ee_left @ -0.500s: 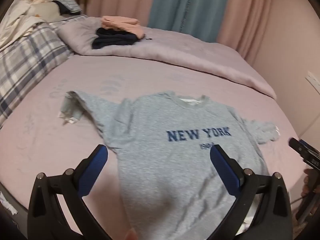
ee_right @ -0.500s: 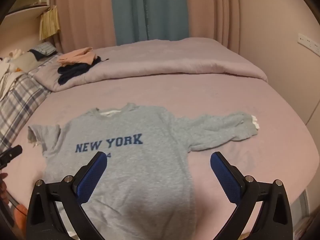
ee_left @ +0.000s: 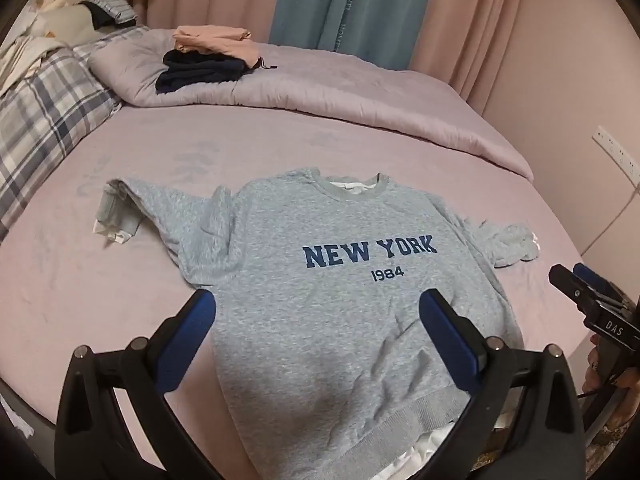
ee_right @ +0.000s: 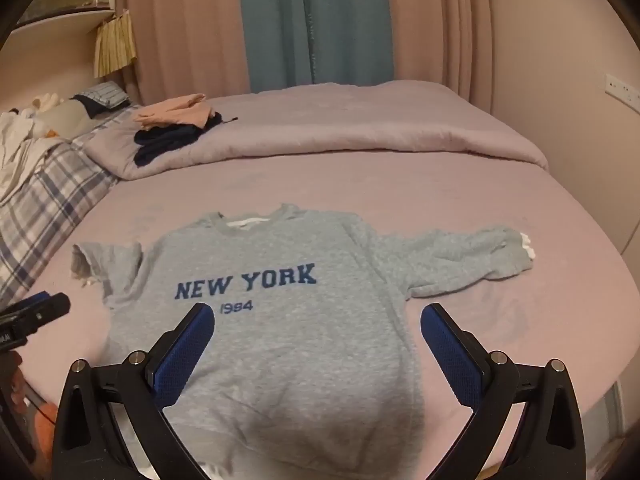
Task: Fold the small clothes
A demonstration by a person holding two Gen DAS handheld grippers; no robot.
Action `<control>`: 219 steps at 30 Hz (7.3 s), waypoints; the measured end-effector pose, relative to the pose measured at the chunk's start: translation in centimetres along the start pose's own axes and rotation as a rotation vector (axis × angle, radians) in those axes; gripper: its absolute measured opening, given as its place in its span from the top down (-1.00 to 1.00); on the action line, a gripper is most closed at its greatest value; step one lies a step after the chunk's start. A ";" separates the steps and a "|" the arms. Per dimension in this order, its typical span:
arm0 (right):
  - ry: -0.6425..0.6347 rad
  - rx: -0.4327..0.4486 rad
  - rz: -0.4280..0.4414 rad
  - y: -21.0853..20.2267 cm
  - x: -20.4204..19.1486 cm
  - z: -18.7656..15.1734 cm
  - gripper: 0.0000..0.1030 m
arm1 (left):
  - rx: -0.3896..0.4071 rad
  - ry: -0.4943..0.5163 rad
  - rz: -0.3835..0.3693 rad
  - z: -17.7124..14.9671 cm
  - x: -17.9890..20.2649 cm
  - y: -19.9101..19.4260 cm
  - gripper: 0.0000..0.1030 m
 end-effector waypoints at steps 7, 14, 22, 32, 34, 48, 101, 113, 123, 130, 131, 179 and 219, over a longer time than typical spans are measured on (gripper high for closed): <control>-0.023 0.014 -0.002 0.0 -0.6 0.0 -0.99 | -0.005 0.035 0.027 -1.0 1.2 -0.5 -0.97; -0.040 0.023 -0.013 -0.3 -0.8 0.1 -0.99 | -0.003 0.058 0.003 -1.3 1.7 -1.6 -0.97; -0.054 0.020 -0.003 -0.2 -1.3 0.2 -0.99 | -0.039 0.120 -0.020 -0.6 0.5 -1.2 -0.97; -0.044 0.025 0.027 0.0 -1.5 -0.2 -0.99 | -0.053 0.122 0.006 -1.2 0.0 -1.2 -0.97; -0.047 0.024 0.027 0.0 -1.5 -0.2 -0.99 | -0.051 0.122 0.007 -1.2 0.0 -1.2 -0.97; -0.041 0.146 0.060 -1.0 -1.8 2.5 -0.99 | 0.053 0.110 0.033 0.3 -0.4 -1.3 -0.99; -0.044 0.100 0.281 0.0 -4.0 2.8 -0.99 | 0.030 -0.005 0.054 -1.9 -2.0 -2.2 -0.99; -0.044 0.096 0.280 0.0 -4.2 2.6 -0.99 | 0.022 0.001 0.049 -2.0 -1.7 -1.8 -0.99; -0.011 0.089 0.273 0.6 -3.5 2.6 -0.99 | 0.005 -0.001 0.038 -2.2 -1.6 -1.1 -0.99; 0.042 0.082 0.269 1.2 -1.9 3.0 -0.99 | -0.017 -0.007 0.032 -2.2 -1.8 0.0 -0.99; 0.055 0.082 0.271 1.3 -1.6 3.1 -0.99 | -0.020 -0.011 0.030 -2.1 -1.9 0.1 -0.99; 0.721 0.048 -0.105 9.2 28.4 6.4 0.69 | -0.155 -0.337 0.099 0.1 -13.7 5.4 -0.96; -0.173 -0.343 0.315 14.2 -17.9 1.7 0.70 | -0.181 -0.315 0.050 -1.3 -14.2 4.9 -0.96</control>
Point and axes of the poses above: each gripper's, at about its wrist camera, not at the fingertips, and y roughly the way its jaws point, x to its right, z to its top, the point moved 10 cm from there along y, roughly the way its jaws point, and after that the axes turned 2 degrees about y, right-handed, at the moved point
